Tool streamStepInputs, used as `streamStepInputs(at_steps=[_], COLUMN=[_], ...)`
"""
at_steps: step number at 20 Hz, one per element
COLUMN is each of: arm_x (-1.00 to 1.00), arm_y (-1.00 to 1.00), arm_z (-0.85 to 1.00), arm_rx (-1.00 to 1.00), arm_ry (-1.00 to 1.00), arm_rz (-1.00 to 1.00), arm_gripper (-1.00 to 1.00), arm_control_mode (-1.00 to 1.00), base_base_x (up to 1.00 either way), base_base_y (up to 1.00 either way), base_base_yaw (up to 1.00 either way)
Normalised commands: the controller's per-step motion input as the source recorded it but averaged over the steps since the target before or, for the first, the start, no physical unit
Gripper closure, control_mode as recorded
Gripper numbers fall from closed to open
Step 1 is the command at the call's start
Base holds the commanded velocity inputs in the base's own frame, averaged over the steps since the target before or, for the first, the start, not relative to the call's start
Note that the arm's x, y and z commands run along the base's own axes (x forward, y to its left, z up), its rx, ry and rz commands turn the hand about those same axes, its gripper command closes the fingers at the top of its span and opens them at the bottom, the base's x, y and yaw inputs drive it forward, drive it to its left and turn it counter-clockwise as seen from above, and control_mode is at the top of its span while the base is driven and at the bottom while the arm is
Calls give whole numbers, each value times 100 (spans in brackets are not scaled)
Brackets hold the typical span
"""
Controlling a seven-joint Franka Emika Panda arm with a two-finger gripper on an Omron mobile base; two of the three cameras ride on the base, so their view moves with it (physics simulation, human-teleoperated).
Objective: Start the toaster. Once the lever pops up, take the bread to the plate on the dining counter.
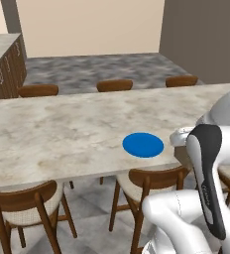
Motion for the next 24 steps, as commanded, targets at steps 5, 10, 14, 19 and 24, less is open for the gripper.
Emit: streamStepInputs(at_steps=[5,10,14,19,24], arm_x=[77,59,67,71,49], arm_y=[-9,-16,0,0,4], arm_z=[-2,-22,-34,-31,-29], arm_rx=[14,12,0,0,1], arm_ry=[0,0,-1,0,0], arm_rz=[6,2,0,0,0], arm_gripper=[100,100,100,100,100], arm_control_mode=[-100,-100,-100,-100,-100], base_base_x=[0,0,0,0,0], base_base_y=[0,0,0,0,0], base_base_yaw=[0,0,0,0,0])
